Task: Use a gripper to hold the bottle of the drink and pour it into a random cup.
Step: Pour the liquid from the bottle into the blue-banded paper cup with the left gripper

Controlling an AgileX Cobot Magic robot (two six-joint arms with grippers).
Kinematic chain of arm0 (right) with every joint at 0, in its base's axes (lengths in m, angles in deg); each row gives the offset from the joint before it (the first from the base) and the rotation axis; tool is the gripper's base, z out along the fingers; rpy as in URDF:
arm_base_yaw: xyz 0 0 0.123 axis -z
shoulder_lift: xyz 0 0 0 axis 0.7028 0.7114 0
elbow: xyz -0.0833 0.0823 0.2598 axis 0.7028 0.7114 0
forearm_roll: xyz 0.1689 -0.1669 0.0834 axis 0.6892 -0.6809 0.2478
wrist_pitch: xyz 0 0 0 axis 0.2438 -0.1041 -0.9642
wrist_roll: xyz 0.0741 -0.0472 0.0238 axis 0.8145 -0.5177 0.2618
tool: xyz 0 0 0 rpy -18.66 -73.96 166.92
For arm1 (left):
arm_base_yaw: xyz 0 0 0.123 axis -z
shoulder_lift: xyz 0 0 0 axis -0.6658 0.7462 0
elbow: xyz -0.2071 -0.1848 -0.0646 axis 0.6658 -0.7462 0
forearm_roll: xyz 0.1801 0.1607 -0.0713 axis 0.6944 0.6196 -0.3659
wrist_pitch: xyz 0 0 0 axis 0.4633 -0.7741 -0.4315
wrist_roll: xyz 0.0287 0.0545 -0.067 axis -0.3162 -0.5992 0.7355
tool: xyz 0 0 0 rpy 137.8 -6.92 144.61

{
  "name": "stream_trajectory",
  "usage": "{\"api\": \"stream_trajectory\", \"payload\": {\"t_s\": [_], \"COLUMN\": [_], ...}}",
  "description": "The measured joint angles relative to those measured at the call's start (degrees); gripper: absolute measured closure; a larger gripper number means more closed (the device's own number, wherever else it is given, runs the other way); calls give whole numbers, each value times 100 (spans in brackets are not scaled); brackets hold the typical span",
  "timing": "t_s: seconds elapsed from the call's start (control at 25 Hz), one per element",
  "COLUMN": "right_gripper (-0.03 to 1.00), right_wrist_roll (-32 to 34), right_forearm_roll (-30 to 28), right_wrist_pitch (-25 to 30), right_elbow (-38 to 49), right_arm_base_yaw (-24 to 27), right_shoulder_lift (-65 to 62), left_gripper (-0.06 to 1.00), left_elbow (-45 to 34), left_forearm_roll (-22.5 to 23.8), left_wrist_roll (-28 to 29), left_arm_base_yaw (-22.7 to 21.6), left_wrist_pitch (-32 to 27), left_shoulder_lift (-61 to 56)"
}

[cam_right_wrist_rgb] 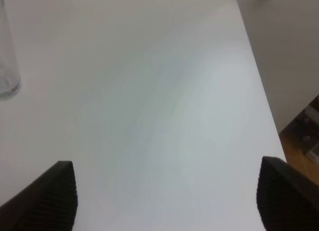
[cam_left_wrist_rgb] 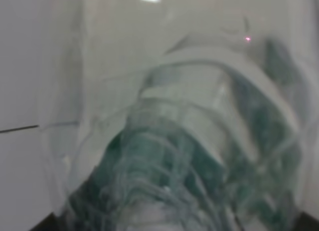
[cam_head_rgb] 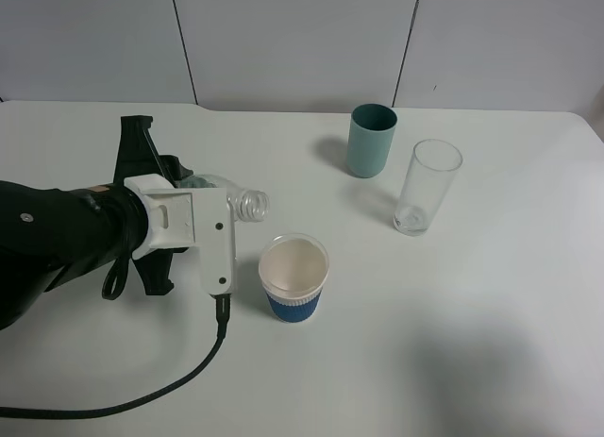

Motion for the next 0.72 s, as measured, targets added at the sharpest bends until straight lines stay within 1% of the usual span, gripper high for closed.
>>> {"api": "stream_trajectory", "payload": {"t_s": [0.12,0.44,0.56,0.72], "right_gripper": [23,23,23,23], "right_wrist_roll": [0,0,0,0], "right_forearm_roll": [0,0,0,0], "right_wrist_pitch": [0,0,0,0], "right_elbow": [0,0,0,0], "right_arm_base_yaw": [0,0,0,0], "right_shoulder_lift": [0,0,0,0], "left_gripper": [48,48,48,48], "left_elbow": [0,0,0,0], "left_forearm_roll": [-103,-140,-142,-142], "left_wrist_roll": [-24,-135,-289,-605], "left_arm_base_yaw": [0,0,12,186], "left_wrist_pitch": [0,37,51,208], "left_shoulder_lift": [93,131,131,131]}}
